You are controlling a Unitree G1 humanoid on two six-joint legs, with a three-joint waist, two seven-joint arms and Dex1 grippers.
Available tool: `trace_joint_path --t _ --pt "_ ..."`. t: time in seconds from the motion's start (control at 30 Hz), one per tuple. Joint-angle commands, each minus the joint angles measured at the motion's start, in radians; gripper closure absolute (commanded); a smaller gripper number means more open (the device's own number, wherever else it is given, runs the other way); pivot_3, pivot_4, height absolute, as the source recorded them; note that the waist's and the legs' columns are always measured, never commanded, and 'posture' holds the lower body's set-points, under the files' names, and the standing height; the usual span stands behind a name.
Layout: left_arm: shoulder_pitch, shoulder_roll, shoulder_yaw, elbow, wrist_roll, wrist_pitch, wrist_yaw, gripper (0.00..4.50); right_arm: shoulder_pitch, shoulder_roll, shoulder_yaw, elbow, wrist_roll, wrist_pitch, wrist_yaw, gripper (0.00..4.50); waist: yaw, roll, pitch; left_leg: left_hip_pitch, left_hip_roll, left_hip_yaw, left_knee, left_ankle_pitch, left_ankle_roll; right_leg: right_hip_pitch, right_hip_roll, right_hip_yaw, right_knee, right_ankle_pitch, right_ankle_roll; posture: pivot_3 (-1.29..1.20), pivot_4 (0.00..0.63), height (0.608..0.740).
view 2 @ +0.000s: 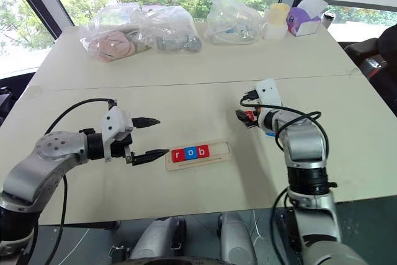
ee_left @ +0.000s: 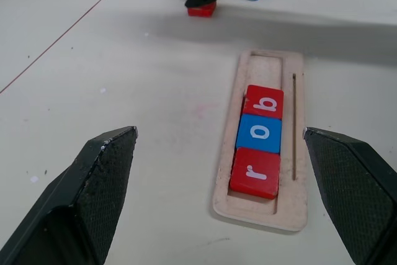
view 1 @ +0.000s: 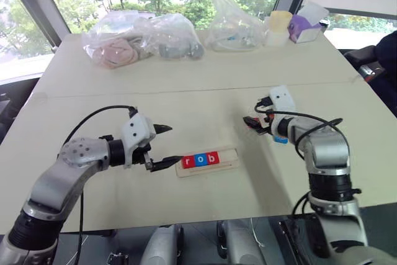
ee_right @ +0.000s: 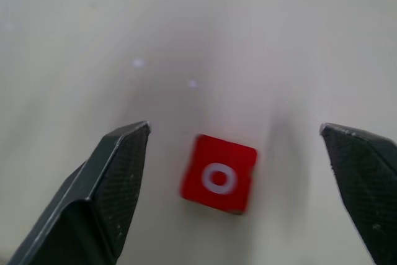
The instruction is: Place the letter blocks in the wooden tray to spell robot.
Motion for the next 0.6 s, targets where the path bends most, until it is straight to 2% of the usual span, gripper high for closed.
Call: trace_joint_path --t 0.03,0.17,0.6 --pt "-0.018 0.0 -0.006 0.001 0.007 -0.02 -0.012 0.0 0.005 0.031 -0.025 -0.075 0.013 0.058 -0.073 0.05 0.001 0.0 0.0 0.0 0.0 0.0 0.0 0.0 0.0 0.0 0.0 0.0 0.0 0.0 0.0 0.0 0.15 0.725" --pt "-0.025 0.0 -0.006 0.008 0.011 -0.022 -0.019 0.0 0.033 -0.001 0.051 -0.094 0.01 0.025 -0.092 0.05 0.001 0.0 0.0 0.0 -0.001 0.0 0.0 0.0 0.0 0.0 0.0 0.0 -0.001 0.0 0.0 0.0 0.15 0.725" --pt "-0.02 -0.008 -0.004 -0.003 0.018 -0.017 -0.012 0.0 0.045 0.007 0.054 -0.014 0.054 -0.011 -0.14 0.05 -0.002 0.0 0.0 0.0 -0.001 0.001 0.0 0.0 0.0 0.0 0.002 -0.001 -0.001 0.0 0.0 0.0 0.15 0.725"
